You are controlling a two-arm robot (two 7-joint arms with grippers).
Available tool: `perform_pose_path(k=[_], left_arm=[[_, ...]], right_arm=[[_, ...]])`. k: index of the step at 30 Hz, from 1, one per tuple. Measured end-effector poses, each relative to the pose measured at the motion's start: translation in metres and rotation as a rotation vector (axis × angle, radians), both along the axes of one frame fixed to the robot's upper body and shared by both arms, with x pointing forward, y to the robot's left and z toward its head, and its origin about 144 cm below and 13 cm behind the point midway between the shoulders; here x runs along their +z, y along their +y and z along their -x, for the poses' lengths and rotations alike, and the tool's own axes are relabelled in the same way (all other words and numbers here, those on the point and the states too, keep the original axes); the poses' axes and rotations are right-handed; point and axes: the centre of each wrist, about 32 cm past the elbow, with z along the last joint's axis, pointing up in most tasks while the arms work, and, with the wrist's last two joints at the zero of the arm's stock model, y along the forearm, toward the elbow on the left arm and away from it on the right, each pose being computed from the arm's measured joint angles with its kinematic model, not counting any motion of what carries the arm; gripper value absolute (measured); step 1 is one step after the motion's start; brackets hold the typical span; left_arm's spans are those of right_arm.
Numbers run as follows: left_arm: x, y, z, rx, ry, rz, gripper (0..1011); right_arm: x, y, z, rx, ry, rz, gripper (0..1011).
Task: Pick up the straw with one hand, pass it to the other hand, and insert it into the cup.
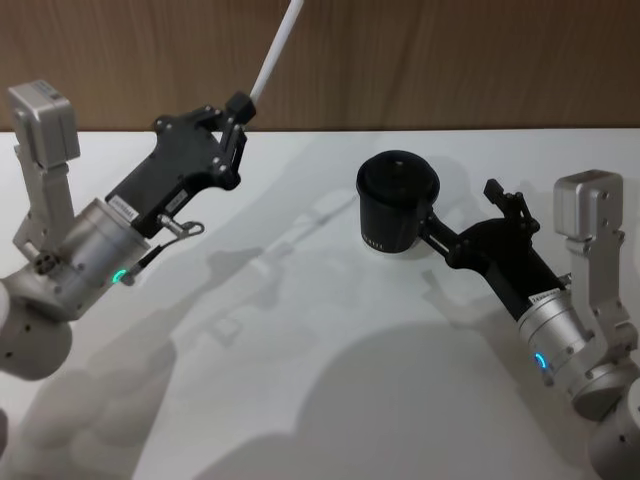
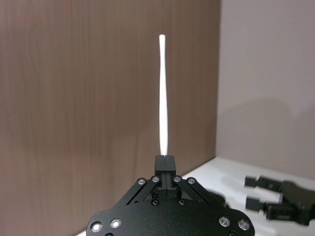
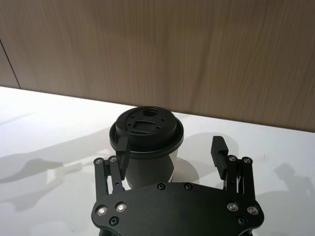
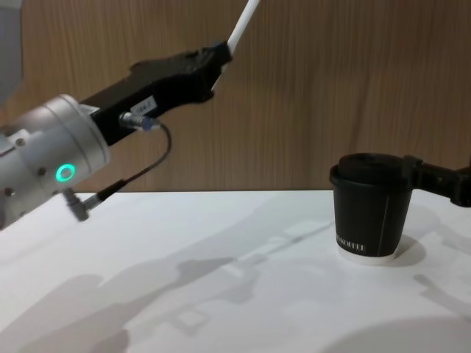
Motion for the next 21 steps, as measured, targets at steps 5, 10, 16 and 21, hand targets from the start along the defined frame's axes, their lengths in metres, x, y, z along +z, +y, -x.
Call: perform_pose_path(k=[5,10,16,21], left_arm=[[0.0,-0.007,-0.018,-0.075,-0.064,0.049,0],[0.002,-0.013,-0.034,-0.142,-0.113,0.078,0],[0.008,-0.02,-0.053,-0.206,-0.157,0.095,0],[0.013,-0.024,-0.065,-0.245,-0.187,0.099,0]], right_arm=[[0.0,0.0,0.0,0.0,0.0,0.0,1001],[0.0,0.0,0.0,0.0,0.0,0.0,1001],[0.0,0.0,0.0,0.0,0.0,0.0,1001],[0.0,0.0,0.0,0.0,0.0,0.0,1001]])
